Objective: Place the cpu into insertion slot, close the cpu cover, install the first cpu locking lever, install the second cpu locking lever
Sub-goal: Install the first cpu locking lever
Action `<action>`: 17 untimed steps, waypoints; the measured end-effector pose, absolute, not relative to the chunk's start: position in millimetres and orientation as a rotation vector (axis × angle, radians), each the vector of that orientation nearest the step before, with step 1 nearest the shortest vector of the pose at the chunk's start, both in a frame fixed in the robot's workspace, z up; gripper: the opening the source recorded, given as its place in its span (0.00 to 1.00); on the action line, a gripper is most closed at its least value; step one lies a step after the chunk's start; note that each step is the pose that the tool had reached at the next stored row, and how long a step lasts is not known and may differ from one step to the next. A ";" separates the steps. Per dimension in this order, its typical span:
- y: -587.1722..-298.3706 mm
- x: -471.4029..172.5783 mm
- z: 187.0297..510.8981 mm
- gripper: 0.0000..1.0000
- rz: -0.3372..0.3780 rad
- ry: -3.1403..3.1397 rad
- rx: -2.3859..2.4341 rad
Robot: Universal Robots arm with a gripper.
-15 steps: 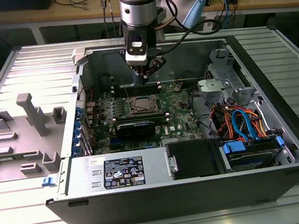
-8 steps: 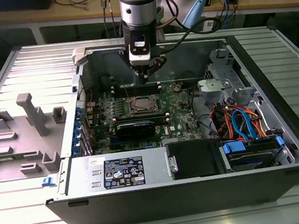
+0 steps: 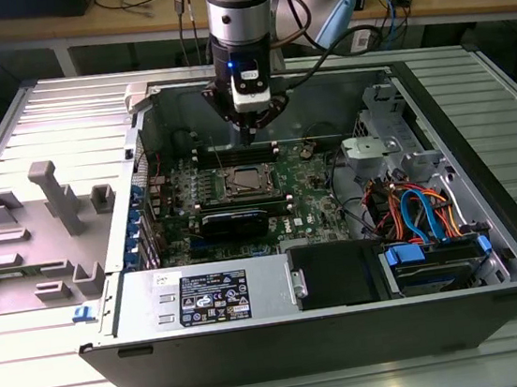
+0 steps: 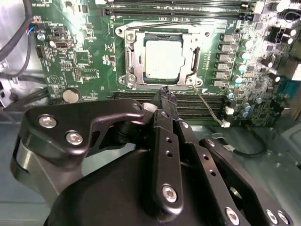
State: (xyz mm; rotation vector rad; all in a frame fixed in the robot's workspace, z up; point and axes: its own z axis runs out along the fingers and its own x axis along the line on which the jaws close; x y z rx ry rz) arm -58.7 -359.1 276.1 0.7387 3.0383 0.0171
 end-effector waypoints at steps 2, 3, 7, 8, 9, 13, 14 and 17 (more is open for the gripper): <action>-359.1 -58.7 276.1 0.11 0.017 3.042 0.722; -359.1 -58.7 276.1 0.11 0.017 3.044 0.714; -359.1 -58.7 276.2 0.11 0.017 3.045 0.712; -359.1 -58.9 276.2 0.11 0.017 3.045 0.712; -359.1 -59.2 276.2 0.11 0.017 3.045 0.712; -359.1 -60.9 276.2 0.11 0.017 3.045 0.712; -359.1 -61.1 276.2 0.11 0.017 3.045 0.712; -359.1 -62.1 276.1 0.11 0.017 3.045 0.712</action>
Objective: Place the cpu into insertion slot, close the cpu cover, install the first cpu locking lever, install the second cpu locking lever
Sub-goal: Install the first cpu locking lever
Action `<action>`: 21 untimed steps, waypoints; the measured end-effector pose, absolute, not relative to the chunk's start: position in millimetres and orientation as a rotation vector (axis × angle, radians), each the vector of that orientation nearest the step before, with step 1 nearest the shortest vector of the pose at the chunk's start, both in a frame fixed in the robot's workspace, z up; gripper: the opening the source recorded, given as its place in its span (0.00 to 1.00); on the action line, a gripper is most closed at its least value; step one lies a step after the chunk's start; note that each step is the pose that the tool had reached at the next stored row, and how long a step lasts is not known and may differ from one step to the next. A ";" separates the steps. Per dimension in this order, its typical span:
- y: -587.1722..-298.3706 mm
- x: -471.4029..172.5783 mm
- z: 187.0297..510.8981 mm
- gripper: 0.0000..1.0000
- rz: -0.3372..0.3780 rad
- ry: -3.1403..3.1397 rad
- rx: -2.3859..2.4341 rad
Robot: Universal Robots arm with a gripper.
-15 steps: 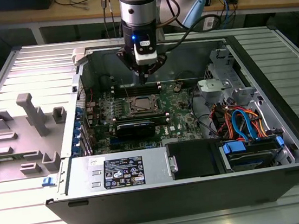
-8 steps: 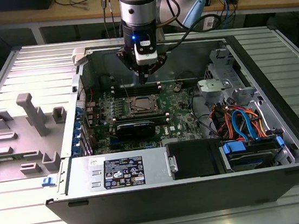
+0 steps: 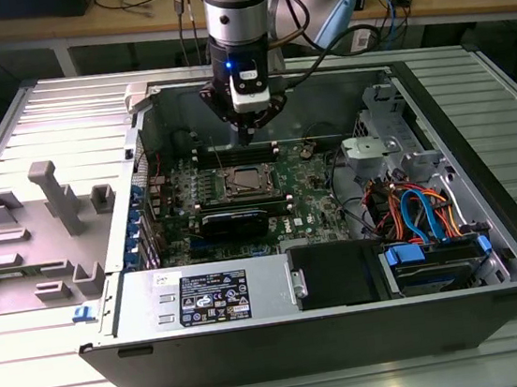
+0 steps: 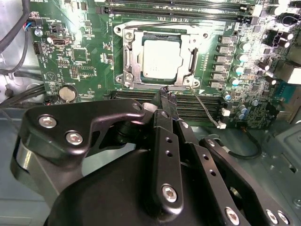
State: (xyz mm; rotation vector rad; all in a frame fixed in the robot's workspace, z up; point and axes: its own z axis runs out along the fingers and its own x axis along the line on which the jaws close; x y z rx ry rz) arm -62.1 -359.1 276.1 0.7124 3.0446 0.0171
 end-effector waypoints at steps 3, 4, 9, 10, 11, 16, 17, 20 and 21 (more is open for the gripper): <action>-359.1 -62.7 276.2 0.11 0.017 3.045 0.712; -359.1 -62.8 276.2 0.11 0.017 3.045 0.712; -359.1 -63.1 275.9 0.11 0.016 3.065 0.620; -359.1 -63.2 275.8 0.11 0.016 3.073 0.580; -359.1 -63.2 275.8 0.11 0.016 3.077 0.559; -359.1 -63.2 275.5 0.11 0.015 3.098 0.428; -359.1 -63.3 275.5 0.11 0.015 3.103 0.392; -359.1 -63.5 275.4 0.11 0.014 3.113 0.303; -359.1 -63.6 275.5 0.11 0.014 3.114 0.291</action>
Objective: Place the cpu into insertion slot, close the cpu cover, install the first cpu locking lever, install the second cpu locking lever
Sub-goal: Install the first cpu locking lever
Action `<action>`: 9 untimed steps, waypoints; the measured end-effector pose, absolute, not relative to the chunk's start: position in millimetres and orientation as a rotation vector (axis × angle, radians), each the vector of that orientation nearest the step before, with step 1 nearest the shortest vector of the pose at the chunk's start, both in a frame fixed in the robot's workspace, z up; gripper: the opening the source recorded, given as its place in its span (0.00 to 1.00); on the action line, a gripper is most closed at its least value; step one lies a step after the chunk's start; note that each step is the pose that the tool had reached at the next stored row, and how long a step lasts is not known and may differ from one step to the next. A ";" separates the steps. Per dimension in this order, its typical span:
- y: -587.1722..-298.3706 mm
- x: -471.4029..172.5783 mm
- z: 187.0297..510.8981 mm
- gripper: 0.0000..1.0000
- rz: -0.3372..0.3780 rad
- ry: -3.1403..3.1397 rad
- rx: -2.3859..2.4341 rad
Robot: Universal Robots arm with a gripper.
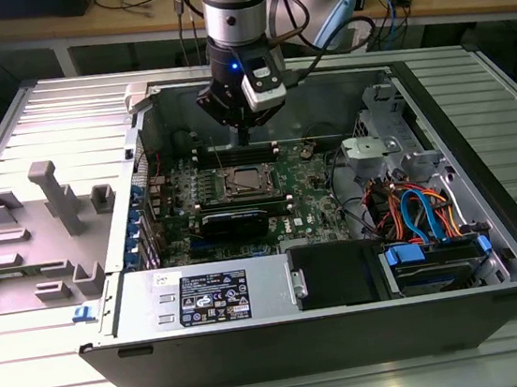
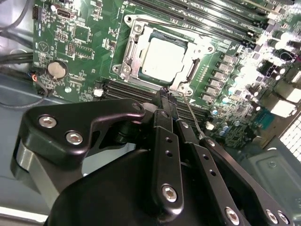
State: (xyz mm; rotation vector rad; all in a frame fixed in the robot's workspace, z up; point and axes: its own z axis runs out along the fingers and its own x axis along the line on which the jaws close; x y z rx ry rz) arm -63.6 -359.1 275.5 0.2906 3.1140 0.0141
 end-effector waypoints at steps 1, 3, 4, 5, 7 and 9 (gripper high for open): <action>-359.1 -63.7 275.4 0.11 0.014 3.115 0.281; -359.1 -63.9 275.4 0.11 0.014 3.118 0.252; -359.1 -63.9 275.4 0.11 0.014 3.118 0.241; -359.1 -64.0 275.5 0.11 0.014 3.120 0.219; -359.1 -64.1 275.4 0.11 0.014 3.122 0.192; -359.1 -64.2 275.4 0.11 0.014 3.123 0.170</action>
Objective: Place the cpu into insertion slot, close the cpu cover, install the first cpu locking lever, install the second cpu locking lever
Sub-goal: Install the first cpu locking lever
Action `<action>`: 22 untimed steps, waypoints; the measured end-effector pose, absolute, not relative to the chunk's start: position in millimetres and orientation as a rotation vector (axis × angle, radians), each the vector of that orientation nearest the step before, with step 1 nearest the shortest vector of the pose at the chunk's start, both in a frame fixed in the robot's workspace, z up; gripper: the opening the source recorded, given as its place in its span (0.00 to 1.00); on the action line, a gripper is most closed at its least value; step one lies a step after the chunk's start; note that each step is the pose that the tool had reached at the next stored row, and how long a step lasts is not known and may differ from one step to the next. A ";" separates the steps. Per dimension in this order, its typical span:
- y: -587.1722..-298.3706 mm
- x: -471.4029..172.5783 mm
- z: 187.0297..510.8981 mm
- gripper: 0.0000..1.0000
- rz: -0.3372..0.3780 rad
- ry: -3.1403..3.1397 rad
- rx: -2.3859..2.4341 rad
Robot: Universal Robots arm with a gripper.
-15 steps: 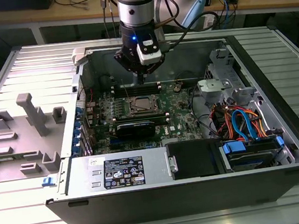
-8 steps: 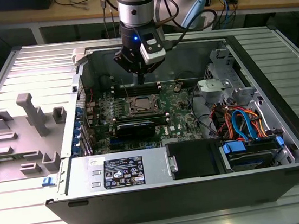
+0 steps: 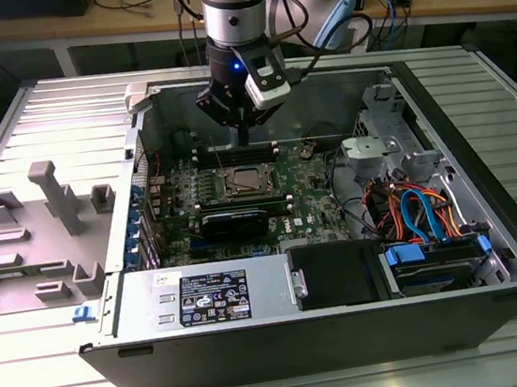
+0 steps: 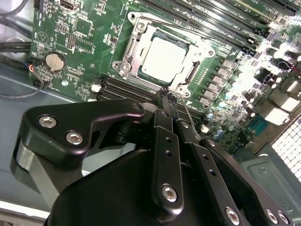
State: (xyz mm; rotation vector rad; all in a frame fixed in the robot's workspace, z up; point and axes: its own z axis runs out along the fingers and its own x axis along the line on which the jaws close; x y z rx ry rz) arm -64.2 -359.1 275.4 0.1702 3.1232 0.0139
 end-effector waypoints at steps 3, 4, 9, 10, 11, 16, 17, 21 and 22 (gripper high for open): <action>-359.1 -64.3 275.4 0.11 0.013 3.126 0.102; -359.1 -64.3 275.3 0.11 0.013 3.127 0.089; -359.1 -64.3 275.3 0.11 0.013 3.128 0.037; -359.1 -64.3 275.3 0.11 0.013 3.128 0.037; -359.1 -64.3 275.3 0.11 0.012 3.128 0.034; -359.1 -64.3 275.3 0.11 0.013 3.128 0.029; -359.1 -64.2 275.3 0.11 0.013 3.128 0.028; -359.1 -64.2 275.3 0.11 0.013 3.128 0.025; -359.1 -64.3 275.3 0.11 0.013 3.128 0.025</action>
